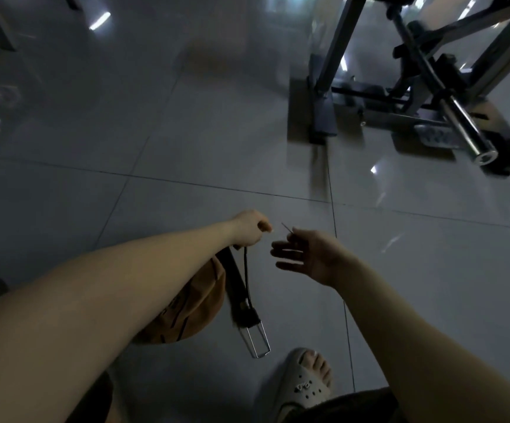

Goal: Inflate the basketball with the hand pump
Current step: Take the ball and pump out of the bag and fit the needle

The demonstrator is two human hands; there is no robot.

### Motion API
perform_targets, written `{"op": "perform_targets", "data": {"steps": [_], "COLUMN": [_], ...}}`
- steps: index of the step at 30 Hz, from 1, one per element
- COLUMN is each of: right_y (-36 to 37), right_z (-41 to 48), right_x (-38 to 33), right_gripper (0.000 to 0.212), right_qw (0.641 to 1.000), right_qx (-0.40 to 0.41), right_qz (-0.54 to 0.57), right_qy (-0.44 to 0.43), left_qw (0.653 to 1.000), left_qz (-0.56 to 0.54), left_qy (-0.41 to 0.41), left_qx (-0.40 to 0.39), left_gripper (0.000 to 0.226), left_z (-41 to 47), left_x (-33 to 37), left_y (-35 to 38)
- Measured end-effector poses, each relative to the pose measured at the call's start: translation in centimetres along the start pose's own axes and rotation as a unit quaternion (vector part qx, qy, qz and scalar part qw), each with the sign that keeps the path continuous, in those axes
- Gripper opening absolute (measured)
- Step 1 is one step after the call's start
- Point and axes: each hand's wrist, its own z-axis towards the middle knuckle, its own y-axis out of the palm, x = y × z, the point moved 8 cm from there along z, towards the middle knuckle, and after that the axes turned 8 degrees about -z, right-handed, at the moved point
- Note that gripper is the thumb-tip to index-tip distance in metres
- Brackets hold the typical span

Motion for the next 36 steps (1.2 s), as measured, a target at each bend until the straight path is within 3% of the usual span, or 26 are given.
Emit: {"op": "perform_targets", "data": {"steps": [3,7,8,11,13,15,18,20,22,23,27,31,32,36], "right_y": [-1.6,-1.0,-0.1,2.8,4.9,6.9,8.1,8.2,7.8,7.5,6.9,8.2,8.4,8.6], "right_z": [1.5,4.0,5.0,8.5,10.8,12.7,16.3,19.0,21.2,21.9,23.7,22.9,22.4,19.4], "right_x": [2.4,4.3,4.8,5.2,4.6,4.2,4.0,4.7,5.7,6.1,7.5,8.5,8.7,7.6], "right_gripper": [0.025,0.028,0.029,0.058,0.051,0.039,0.019,0.031,0.037,0.038,0.038,0.027,0.028,0.031], "right_qw": [0.993,0.915,0.91,0.908,0.887,0.89,0.882,0.863,0.849,0.846,0.849,0.791,0.775,0.701], "right_qx": [0.04,0.043,0.031,0.036,0.043,0.039,0.062,0.076,0.092,0.1,0.101,0.057,0.045,0.04], "right_qz": [-0.111,-0.399,-0.413,-0.417,-0.456,-0.443,-0.453,-0.491,-0.514,-0.518,-0.517,-0.607,-0.628,-0.706], "right_qy": [0.028,0.036,0.031,-0.005,-0.06,-0.104,-0.112,-0.094,-0.077,-0.069,-0.043,-0.051,-0.051,-0.091], "left_qw": [0.996,0.983,0.98,0.969,0.96,0.955,0.949,0.967,0.972,0.971,0.976,0.978,0.976,0.965], "left_qz": [-0.08,-0.174,-0.191,-0.242,-0.278,-0.291,-0.312,-0.236,-0.087,-0.032,0.031,0.116,0.14,0.225], "left_qy": [-0.025,-0.048,-0.049,-0.033,-0.022,-0.01,-0.022,-0.057,-0.123,-0.157,-0.213,-0.172,-0.168,-0.131], "left_qx": [-0.011,-0.028,-0.038,-0.036,-0.024,-0.05,-0.046,0.074,0.179,0.18,0.033,0.013,0.014,0.018], "left_gripper": [0.046,0.038,0.035,0.03,0.032,0.036,0.034,0.034,0.025,0.02,0.02,0.052,0.051,0.01], "left_z": [1.5,2.4,2.4,2.3,1.6,0.8,0.7,0.9,-0.9,-2.0,-5.1,-5.7,-5.7,-6.1], "left_x": [1.0,1.1,1.0,1.1,1.1,0.6,-3.3,-8.8,-14.5,-17.1,-22.6,-22.8,-22.7,-20.9], "left_y": [-0.1,-1.4,-1.6,-2.3,-2.7,-2.8,-4.1,-7.0,-8.9,-8.5,-2.3,0.9,1.2,0.3]}}
